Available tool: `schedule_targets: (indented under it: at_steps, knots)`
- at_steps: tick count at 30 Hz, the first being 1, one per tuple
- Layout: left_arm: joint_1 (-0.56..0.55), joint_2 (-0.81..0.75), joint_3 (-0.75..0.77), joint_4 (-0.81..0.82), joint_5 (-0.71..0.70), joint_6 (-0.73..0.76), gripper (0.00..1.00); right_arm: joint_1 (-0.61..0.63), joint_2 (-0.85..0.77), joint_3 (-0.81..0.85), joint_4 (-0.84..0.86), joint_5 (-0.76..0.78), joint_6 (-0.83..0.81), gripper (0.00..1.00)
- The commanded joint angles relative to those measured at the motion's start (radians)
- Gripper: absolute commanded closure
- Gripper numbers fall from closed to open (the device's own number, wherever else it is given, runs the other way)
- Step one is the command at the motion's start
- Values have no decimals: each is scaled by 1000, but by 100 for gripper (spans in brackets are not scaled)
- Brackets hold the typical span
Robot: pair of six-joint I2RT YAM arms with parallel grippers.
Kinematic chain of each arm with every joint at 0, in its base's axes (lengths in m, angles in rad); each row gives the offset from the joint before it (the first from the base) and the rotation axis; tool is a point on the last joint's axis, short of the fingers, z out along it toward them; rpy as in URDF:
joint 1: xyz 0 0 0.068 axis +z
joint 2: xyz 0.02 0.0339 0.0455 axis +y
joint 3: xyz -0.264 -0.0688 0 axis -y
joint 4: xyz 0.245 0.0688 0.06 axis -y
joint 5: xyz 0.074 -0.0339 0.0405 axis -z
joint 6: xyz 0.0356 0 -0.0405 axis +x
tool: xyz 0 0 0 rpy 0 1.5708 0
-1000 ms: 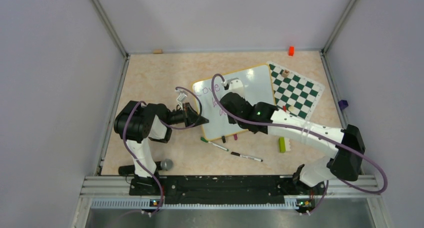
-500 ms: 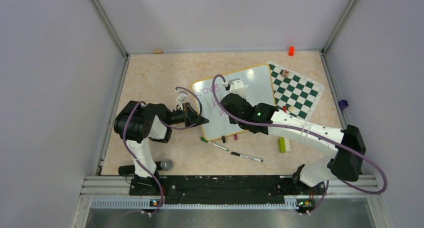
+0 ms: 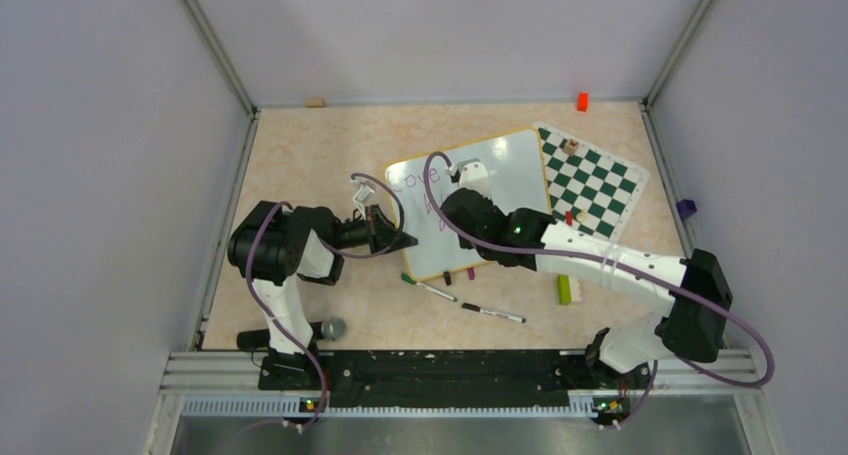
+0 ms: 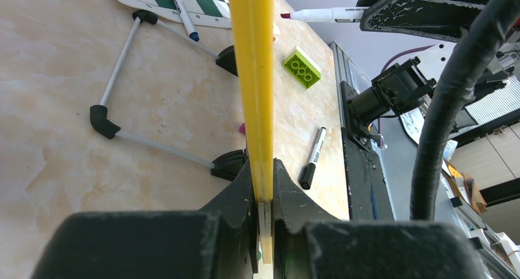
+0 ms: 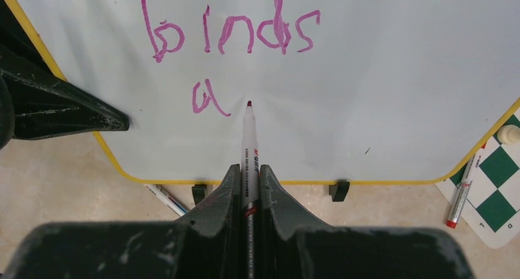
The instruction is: Write a sentence on the whiteboard
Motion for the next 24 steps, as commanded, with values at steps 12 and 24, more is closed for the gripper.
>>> schedule_targets:
  at_steps: [12,24]
  knots:
    - [-32,30,-4,53,110,70,100,-7,23,26,60,-21,-38,100]
    - [-32,34,-4,53,111,72,100,-7,48,44,63,50,-38,100]
